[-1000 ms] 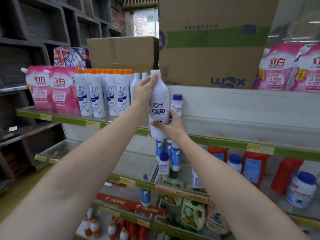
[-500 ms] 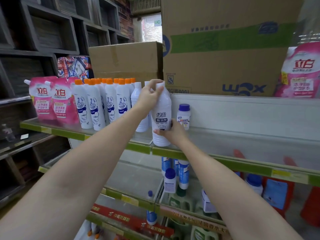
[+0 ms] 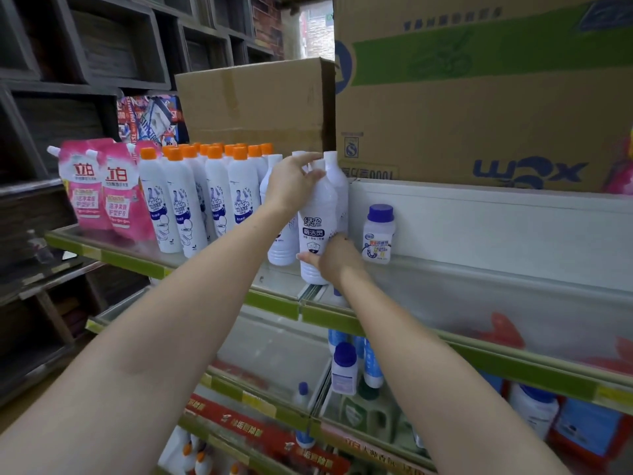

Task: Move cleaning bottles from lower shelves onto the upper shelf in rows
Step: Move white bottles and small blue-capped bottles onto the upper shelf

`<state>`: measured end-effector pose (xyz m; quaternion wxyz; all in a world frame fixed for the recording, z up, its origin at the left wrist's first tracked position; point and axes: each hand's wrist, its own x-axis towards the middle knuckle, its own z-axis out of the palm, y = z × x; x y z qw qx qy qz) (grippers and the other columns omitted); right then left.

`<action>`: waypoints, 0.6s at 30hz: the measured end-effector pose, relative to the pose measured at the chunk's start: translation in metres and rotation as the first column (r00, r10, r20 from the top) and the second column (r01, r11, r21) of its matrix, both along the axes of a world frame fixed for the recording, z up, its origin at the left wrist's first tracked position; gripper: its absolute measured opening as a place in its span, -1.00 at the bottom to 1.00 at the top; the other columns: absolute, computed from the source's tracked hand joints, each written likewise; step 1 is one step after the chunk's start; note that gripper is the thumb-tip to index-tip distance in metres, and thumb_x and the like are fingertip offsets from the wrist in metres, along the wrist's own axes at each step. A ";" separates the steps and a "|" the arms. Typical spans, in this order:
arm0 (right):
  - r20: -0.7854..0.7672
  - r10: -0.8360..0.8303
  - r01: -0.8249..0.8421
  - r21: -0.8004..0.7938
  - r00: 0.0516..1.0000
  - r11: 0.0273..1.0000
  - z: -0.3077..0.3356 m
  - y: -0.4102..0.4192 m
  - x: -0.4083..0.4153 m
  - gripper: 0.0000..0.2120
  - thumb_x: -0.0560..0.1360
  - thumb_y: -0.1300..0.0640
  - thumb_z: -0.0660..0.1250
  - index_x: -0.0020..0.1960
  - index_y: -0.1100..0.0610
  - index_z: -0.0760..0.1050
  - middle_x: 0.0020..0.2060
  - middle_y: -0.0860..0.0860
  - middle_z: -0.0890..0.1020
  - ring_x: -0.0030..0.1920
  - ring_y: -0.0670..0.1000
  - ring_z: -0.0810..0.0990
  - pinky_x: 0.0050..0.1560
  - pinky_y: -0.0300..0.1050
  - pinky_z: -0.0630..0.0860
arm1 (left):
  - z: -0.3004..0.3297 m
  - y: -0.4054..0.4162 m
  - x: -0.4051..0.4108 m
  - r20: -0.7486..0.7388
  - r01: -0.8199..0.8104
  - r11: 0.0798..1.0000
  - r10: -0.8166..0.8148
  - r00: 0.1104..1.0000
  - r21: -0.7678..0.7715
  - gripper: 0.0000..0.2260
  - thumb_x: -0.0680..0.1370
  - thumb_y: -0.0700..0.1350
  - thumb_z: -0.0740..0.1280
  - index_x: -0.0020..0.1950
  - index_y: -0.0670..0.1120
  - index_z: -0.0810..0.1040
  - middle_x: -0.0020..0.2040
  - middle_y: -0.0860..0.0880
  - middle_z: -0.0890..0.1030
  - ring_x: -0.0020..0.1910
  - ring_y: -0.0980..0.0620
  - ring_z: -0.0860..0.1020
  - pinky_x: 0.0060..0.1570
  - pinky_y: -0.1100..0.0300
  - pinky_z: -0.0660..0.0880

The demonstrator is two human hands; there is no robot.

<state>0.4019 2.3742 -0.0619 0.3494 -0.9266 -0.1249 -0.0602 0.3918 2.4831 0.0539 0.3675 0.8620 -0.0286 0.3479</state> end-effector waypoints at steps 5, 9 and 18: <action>-0.004 0.040 -0.040 -0.008 0.999 0.999 0.000 0.007 0.017 -0.22 0.43 -0.33 0.43 0.30 0.30 0.37 0.15 0.15 0.61 0.10 0.14 0.62 0.02 -0.05 0.56 | -0.003 0.007 0.016 0.028 -0.030 1.000 0.030 0.999 0.004 -0.67 0.60 0.00 0.36 0.38 0.06 0.57 0.12 -0.10 0.66 -0.16 0.10 0.52 -0.25 0.33 0.38; 0.016 0.006 -0.006 -0.009 1.000 1.000 -0.002 0.013 0.022 -0.27 0.47 -0.31 0.41 0.27 0.31 0.38 0.10 0.15 0.61 0.08 0.15 0.62 -0.10 -0.09 0.46 | -0.004 0.011 0.027 0.058 -0.025 1.000 0.024 0.998 0.014 -0.66 0.60 0.04 0.36 0.38 0.07 0.56 0.18 -0.09 0.65 0.08 -0.04 0.60 -0.09 0.21 0.45; -0.020 -0.079 0.080 0.027 0.997 0.996 -0.005 0.034 0.030 -0.32 0.49 -0.27 0.40 0.25 0.31 0.41 0.18 0.20 0.58 0.19 0.19 0.55 0.00 -0.07 0.45 | -0.014 0.033 0.044 0.128 -0.035 0.997 0.027 0.991 0.064 -0.66 0.60 0.05 0.35 0.38 0.08 0.56 0.11 -0.06 0.62 -0.06 0.08 0.52 -0.11 0.21 0.36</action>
